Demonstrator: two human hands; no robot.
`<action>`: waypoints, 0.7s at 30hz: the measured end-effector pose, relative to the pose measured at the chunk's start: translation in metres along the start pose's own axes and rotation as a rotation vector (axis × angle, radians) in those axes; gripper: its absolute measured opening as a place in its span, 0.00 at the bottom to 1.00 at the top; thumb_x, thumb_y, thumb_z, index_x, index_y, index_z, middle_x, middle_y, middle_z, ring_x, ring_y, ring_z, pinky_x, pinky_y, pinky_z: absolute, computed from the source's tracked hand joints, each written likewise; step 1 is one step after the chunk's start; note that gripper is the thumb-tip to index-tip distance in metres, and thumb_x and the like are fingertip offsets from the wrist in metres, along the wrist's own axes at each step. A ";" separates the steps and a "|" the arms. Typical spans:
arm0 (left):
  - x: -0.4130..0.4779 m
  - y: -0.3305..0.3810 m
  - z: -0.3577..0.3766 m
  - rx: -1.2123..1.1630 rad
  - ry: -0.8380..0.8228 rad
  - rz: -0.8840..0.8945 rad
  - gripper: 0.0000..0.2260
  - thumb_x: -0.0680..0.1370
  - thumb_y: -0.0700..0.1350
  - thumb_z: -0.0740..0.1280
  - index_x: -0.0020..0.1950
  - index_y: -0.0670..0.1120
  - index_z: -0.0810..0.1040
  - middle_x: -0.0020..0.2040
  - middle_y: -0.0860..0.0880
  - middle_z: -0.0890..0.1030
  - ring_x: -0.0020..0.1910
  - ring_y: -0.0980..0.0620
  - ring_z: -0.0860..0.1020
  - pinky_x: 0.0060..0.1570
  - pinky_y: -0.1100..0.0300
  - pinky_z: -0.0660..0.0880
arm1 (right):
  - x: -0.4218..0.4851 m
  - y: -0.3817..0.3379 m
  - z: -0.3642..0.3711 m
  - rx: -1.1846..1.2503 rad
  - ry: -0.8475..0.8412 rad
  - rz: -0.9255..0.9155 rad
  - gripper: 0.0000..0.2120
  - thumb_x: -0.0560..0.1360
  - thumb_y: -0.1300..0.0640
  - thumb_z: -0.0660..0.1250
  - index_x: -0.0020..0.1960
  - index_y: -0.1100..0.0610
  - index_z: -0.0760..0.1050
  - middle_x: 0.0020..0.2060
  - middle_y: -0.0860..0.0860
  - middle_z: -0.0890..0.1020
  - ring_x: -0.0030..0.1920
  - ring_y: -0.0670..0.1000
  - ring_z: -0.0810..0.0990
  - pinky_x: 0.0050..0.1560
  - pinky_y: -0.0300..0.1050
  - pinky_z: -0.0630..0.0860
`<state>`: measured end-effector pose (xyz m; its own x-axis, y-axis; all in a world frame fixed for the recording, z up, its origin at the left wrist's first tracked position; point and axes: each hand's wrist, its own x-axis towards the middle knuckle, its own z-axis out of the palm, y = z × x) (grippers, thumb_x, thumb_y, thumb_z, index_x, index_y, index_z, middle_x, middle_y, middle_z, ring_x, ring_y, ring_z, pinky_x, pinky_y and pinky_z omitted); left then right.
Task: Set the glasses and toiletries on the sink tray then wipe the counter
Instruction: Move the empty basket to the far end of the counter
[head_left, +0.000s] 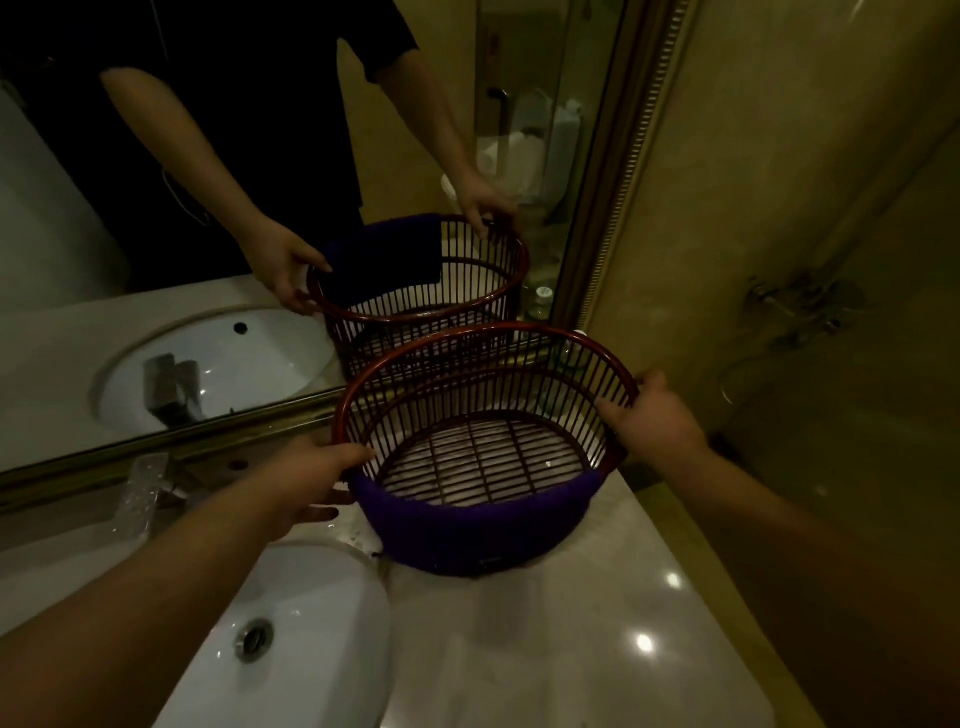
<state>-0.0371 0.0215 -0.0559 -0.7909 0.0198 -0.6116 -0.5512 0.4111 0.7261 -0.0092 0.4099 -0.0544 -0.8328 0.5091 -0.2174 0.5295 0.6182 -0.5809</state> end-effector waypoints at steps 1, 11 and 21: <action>-0.004 -0.003 0.000 -0.011 -0.012 -0.001 0.13 0.78 0.51 0.72 0.60 0.48 0.79 0.54 0.45 0.84 0.52 0.44 0.83 0.50 0.48 0.79 | -0.009 0.001 0.000 0.035 -0.003 0.014 0.29 0.78 0.44 0.71 0.71 0.56 0.65 0.57 0.55 0.82 0.53 0.57 0.83 0.49 0.56 0.83; -0.031 -0.018 0.007 -0.053 -0.079 0.027 0.16 0.79 0.52 0.71 0.63 0.48 0.78 0.57 0.47 0.83 0.53 0.45 0.82 0.53 0.49 0.78 | -0.094 0.000 0.021 0.268 -0.118 0.147 0.30 0.77 0.40 0.70 0.73 0.51 0.66 0.62 0.55 0.79 0.54 0.62 0.83 0.42 0.56 0.85; -0.052 -0.023 0.011 -0.048 -0.064 0.004 0.19 0.78 0.56 0.72 0.63 0.48 0.76 0.53 0.48 0.81 0.49 0.48 0.80 0.42 0.54 0.74 | -0.122 -0.003 0.028 0.431 0.025 0.165 0.29 0.75 0.57 0.76 0.72 0.55 0.67 0.50 0.47 0.80 0.49 0.50 0.80 0.39 0.45 0.80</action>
<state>0.0196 0.0206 -0.0443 -0.7756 0.0804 -0.6260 -0.5610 0.3666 0.7422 0.0861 0.3295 -0.0486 -0.7364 0.5969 -0.3184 0.5347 0.2251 -0.8145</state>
